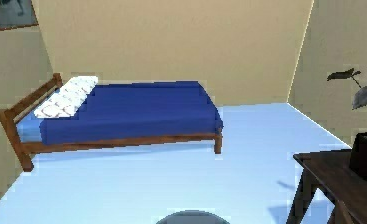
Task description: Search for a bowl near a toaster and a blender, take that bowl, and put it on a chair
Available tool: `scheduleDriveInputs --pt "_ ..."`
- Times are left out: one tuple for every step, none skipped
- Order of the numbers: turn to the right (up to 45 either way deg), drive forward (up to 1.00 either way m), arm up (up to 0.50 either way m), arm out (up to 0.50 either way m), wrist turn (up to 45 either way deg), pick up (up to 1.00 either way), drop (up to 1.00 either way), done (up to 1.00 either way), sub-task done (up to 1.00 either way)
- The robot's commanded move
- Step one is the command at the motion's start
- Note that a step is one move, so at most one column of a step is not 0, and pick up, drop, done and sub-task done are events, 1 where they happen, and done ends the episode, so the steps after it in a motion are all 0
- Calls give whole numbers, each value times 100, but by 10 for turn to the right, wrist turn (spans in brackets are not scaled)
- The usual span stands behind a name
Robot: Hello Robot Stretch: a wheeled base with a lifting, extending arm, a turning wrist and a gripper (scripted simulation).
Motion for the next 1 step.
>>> scheduleDriveInputs --pt "90 0 0 0 0 0 0 0 0"
